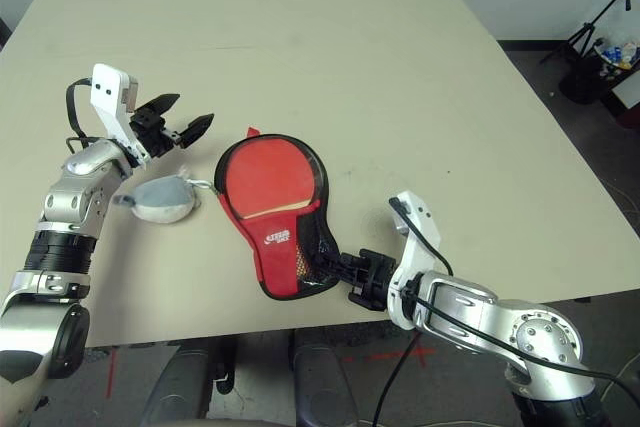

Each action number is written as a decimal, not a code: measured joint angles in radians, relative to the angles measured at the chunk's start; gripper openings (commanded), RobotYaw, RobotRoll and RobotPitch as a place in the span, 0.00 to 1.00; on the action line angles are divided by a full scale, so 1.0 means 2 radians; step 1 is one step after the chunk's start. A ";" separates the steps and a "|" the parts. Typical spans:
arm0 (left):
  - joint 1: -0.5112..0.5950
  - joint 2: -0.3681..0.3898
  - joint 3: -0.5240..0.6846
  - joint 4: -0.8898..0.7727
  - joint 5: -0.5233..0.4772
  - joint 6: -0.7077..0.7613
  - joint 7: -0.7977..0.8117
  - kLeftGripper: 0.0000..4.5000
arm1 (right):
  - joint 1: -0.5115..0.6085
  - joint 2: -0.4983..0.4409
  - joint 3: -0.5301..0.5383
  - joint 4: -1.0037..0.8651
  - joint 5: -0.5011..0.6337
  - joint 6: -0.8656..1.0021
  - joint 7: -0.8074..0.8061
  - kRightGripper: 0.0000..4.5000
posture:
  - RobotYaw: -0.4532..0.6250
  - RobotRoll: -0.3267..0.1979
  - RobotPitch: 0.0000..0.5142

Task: Store the ping-pong paddle in its case and zip it.

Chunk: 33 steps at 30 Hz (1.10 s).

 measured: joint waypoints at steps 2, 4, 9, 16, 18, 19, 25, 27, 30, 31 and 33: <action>0.000 -0.001 0.000 0.000 0.000 0.000 0.000 1.00 | -0.012 -0.026 0.009 0.008 0.001 0.004 0.000 0.30 | 0.38 0.62 0.43; 0.000 0.000 0.000 0.000 0.000 0.000 0.000 1.00 | -0.023 -0.055 0.013 0.014 -0.001 0.011 0.001 0.44 | 0.38 0.62 0.42; -0.003 0.011 0.001 -0.001 0.000 0.000 -0.009 1.00 | -0.086 -0.174 0.008 0.027 -0.029 0.067 0.061 0.80 | 0.38 0.62 0.40; -0.028 0.023 0.002 0.005 0.001 -0.004 -0.017 1.00 | -0.201 -0.208 0.007 0.041 -0.051 0.090 0.138 1.00 | 0.37 0.62 0.37; -0.037 0.022 0.001 0.014 0.001 -0.005 -0.021 1.00 | -0.246 -0.148 0.020 0.038 -0.111 0.066 0.144 1.00 | 0.37 0.62 0.37; -0.040 0.022 0.001 0.015 0.001 -0.005 -0.023 1.00 | -0.253 -0.132 0.030 0.037 -0.134 0.060 0.150 1.00 | 0.37 0.62 0.36; -0.076 0.046 0.001 0.025 -0.008 0.020 -0.073 1.00 | -0.265 -0.041 0.123 0.039 -0.339 0.052 0.220 1.00 | 0.37 0.62 0.35; -0.091 0.062 0.002 0.024 -0.018 0.039 -0.094 1.00 | -0.269 -0.027 0.132 0.044 -0.384 0.052 0.245 1.00 | 0.38 0.62 0.35; -0.097 0.099 0.000 0.014 -0.037 0.097 -0.142 1.00 | -0.274 -0.010 0.150 0.044 -0.451 0.045 0.285 1.00 | 0.38 0.62 0.35; -0.098 0.112 -0.002 0.010 -0.042 0.117 -0.157 1.00 | -0.274 -0.005 0.157 0.044 -0.472 0.043 0.298 1.00 | 0.38 0.62 0.35; -0.099 0.130 -0.005 -0.001 -0.045 0.146 -0.178 1.00 | -0.273 0.004 0.166 0.044 -0.502 0.040 0.321 1.00 | 0.39 0.62 0.35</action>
